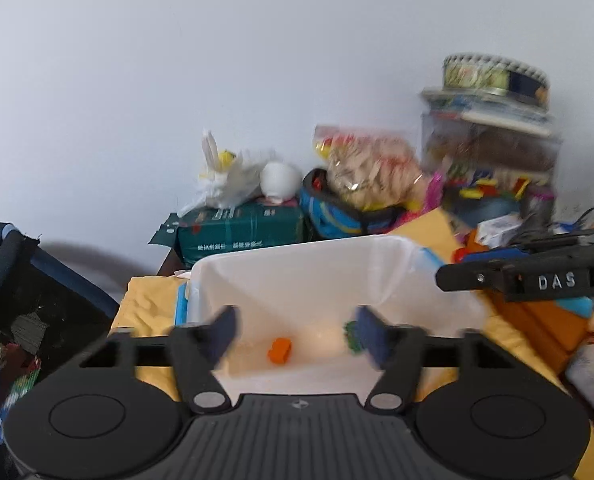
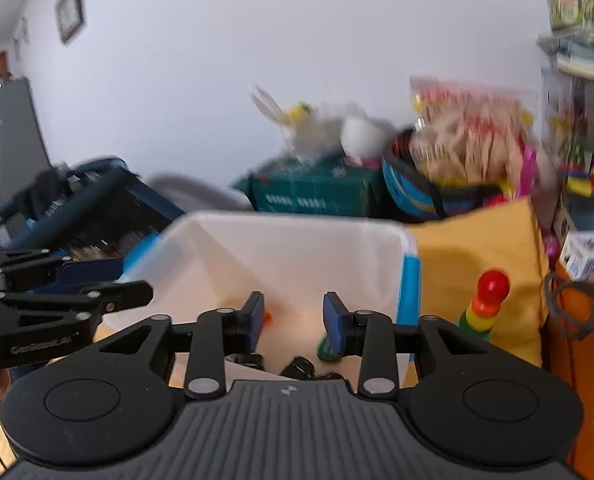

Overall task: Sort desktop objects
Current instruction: 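Carry both cars over the clear bin and open both grippers to drop them, then grasp a wooden cube with the left gripper while the right grasps another wooden cube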

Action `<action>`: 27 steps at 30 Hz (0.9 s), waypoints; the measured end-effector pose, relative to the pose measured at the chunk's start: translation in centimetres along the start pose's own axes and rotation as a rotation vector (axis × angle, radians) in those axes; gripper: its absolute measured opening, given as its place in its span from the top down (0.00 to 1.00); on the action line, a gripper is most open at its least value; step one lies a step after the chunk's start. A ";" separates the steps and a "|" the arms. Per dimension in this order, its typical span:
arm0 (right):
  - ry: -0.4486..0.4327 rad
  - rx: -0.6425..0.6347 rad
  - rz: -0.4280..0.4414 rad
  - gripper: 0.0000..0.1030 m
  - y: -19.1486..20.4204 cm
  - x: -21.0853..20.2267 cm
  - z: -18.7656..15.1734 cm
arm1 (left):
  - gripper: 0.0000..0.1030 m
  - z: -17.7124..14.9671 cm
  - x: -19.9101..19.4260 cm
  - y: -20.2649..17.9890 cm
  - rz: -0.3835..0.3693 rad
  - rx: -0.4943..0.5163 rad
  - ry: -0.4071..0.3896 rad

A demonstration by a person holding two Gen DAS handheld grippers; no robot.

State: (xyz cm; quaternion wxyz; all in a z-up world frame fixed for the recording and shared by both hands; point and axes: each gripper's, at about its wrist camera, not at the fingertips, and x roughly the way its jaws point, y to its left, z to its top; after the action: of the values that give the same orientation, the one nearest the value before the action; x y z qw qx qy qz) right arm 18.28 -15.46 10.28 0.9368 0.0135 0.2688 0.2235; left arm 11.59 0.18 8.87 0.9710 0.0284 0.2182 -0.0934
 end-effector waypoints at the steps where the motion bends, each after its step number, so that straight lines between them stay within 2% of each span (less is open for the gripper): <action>1: -0.015 -0.010 0.017 0.53 0.1 -1.0 -0.2 | 0.25 -0.9 -1.0 -0.2 -0.012 0.002 0.005; 3: -0.025 -0.025 0.045 0.50 0.3 -2.7 -1.2 | 0.25 -3.2 -1.8 -0.7 -0.022 0.003 0.072; 5: 0.016 -0.045 0.060 0.50 0.7 -3.4 -2.9 | 0.25 -6.0 -2.2 -1.1 -0.035 -0.002 0.160; 8: 0.148 -0.072 0.088 0.51 1.6 -3.1 -6.6 | 0.30 -9.8 -2.7 -1.7 -0.070 -0.019 0.289; 11: 0.292 -0.074 0.179 0.51 2.5 -2.6 -10.6 | 0.30 -12.3 -3.3 -2.3 -0.125 -0.043 0.366; 15: 0.395 -0.115 0.227 0.51 4.0 -2.4 -14.1 | 0.30 -13.7 -3.9 -3.2 -0.143 -0.039 0.402; 20: 0.396 -0.201 0.275 0.51 5.5 -1.6 -15.3 | 0.31 -12.4 -5.0 -2.9 -0.158 -0.047 0.343; 23: 0.378 -0.215 0.270 0.51 5.5 -1.0 -15.7 | 0.31 -11.2 -4.7 -3.2 -0.201 -0.051 0.312; 24: 0.383 -0.228 0.268 0.53 5.6 -0.6 -15.9 | 0.31 -10.7 -4.4 -3.4 -0.198 -0.033 0.307; 26: 0.401 -0.242 0.283 0.62 5.7 -0.2 -16.3 | 0.33 -9.9 -3.3 -4.0 -0.203 0.008 0.295; 27: 0.402 -0.238 0.289 0.62 5.6 -0.2 -16.5 | 0.34 -9.6 -2.6 -4.2 -0.204 0.028 0.291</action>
State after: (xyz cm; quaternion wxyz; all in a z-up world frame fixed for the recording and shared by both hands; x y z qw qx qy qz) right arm 7.40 -12.09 -2.89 0.8180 -0.1031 0.4166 0.3830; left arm 4.40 -2.61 1.24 0.9141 0.0328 0.3569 -0.1895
